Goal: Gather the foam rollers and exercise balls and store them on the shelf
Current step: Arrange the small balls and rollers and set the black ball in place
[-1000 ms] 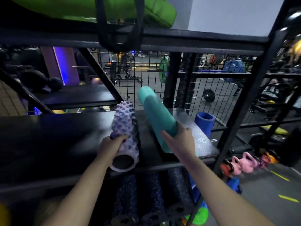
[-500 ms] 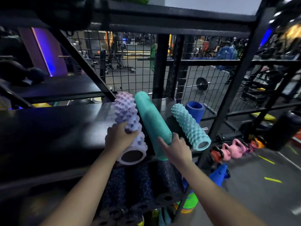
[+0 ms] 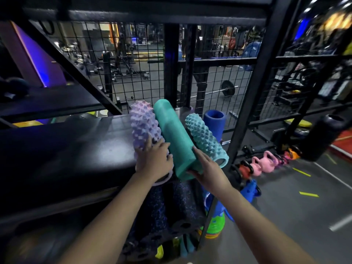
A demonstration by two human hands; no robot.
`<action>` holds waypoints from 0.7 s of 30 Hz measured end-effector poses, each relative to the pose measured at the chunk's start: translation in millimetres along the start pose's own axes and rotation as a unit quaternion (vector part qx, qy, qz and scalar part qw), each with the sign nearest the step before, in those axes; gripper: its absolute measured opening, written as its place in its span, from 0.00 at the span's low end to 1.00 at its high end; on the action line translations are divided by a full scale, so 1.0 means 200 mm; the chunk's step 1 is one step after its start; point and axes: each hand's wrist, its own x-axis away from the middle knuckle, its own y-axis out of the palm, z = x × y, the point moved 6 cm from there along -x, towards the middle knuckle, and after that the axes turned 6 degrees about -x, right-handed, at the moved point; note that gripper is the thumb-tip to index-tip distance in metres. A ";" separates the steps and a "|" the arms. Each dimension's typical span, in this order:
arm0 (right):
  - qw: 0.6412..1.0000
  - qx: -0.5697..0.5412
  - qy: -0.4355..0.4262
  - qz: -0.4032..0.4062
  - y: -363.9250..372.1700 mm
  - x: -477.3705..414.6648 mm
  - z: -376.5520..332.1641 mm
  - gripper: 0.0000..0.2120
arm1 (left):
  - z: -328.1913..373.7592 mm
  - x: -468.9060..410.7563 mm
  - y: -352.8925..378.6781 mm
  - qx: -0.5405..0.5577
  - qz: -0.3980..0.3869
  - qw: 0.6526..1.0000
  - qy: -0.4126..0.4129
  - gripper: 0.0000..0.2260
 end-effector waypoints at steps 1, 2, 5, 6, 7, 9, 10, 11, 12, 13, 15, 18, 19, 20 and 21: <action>1.000 -0.014 0.013 0.016 0.01 -0.01 0.01 0.41 | 0.02 0.00 0.00 -0.006 0.009 1.000 -0.002 0.22; 0.999 -0.021 0.023 0.024 0.02 -0.01 0.01 0.41 | 0.04 -0.01 -0.01 -0.004 0.022 1.000 -0.005 0.22; 0.999 -0.025 0.031 0.032 0.03 -0.03 0.00 0.41 | 0.03 -0.02 -0.03 0.028 0.042 0.999 -0.020 0.18; 0.999 -0.022 0.032 0.028 0.04 -0.03 0.00 0.41 | 0.02 -0.01 -0.03 0.032 0.048 0.998 -0.021 0.18; 0.999 -0.015 0.037 0.020 0.04 -0.03 0.00 0.41 | 0.01 0.00 -0.03 0.037 0.054 0.998 -0.022 0.19; 0.998 -0.002 0.057 0.022 0.01 -0.02 0.02 0.40 | -0.02 0.03 -0.06 0.066 0.067 0.995 -0.017 0.26; 0.997 0.001 0.059 0.045 -0.03 -0.02 0.02 0.37 | -0.04 0.04 -0.07 0.081 0.059 0.995 -0.003 0.29; 0.995 0.010 0.052 0.081 -0.07 -0.01 0.03 0.33 | -0.06 0.06 -0.08 0.100 0.031 0.994 0.024 0.34; 0.991 0.038 0.033 0.124 -0.11 0.01 0.03 0.30 | -0.09 0.07 -0.08 0.133 -0.015 0.990 0.052 0.39; 0.982 0.090 0.014 0.163 -0.14 0.02 0.03 0.27 | -0.12 0.09 -0.08 0.173 -0.063 0.980 0.078 0.45; 0.963 0.203 0.017 0.176 -0.17 0.03 0.05 0.28 | -0.17 0.13 -0.08 0.170 -0.105 0.973 0.118 0.48; 0.955 0.271 0.066 0.098 -0.14 0.02 0.12 0.35 | -0.20 0.17 -0.03 0.099 -0.051 0.984 0.139 0.37; 0.958 0.267 0.073 0.079 -0.13 0.03 0.14 0.36 | -0.20 0.17 -0.02 0.125 -0.034 0.982 0.134 0.35; 0.963 0.251 0.071 0.067 -0.13 0.03 0.15 0.36 | -0.20 0.17 -0.01 0.155 -0.026 0.978 0.135 0.33; 0.968 0.231 0.065 0.067 -0.13 0.03 0.15 0.35 | -0.18 0.16 -0.01 0.163 -0.023 0.976 0.142 0.33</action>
